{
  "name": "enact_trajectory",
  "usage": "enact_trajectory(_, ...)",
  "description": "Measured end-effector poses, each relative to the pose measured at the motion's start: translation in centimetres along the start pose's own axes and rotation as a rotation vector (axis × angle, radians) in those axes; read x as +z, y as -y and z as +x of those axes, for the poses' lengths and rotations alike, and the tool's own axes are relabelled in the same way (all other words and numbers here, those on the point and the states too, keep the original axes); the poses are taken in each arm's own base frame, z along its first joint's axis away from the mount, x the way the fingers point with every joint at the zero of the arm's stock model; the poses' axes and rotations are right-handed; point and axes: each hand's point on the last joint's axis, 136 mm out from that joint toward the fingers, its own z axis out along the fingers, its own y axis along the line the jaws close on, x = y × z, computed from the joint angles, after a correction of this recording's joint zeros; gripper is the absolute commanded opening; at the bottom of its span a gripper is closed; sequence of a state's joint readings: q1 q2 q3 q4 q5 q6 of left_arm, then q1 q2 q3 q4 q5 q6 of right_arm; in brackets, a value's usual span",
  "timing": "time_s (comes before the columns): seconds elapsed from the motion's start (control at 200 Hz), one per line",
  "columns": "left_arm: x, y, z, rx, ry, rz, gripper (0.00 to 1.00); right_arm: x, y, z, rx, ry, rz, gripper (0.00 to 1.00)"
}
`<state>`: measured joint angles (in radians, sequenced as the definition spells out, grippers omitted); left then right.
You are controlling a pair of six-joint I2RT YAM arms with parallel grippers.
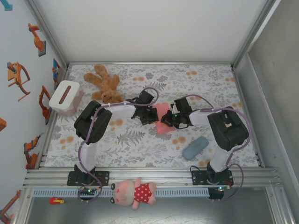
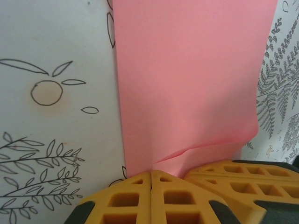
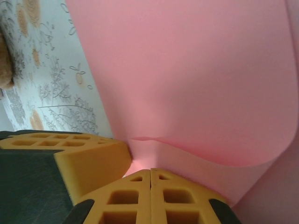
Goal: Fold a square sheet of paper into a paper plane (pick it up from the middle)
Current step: Fold the triangle a second time at the center of the table.
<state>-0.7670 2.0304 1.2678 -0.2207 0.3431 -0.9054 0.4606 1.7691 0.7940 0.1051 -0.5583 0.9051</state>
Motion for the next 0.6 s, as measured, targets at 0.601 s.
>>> enact_trajectory(0.601, -0.3, -0.7, -0.3, 0.032, -0.013, -0.002, 0.0, -0.6, 1.8, -2.4, -0.039, 0.0, 0.049, 0.0)
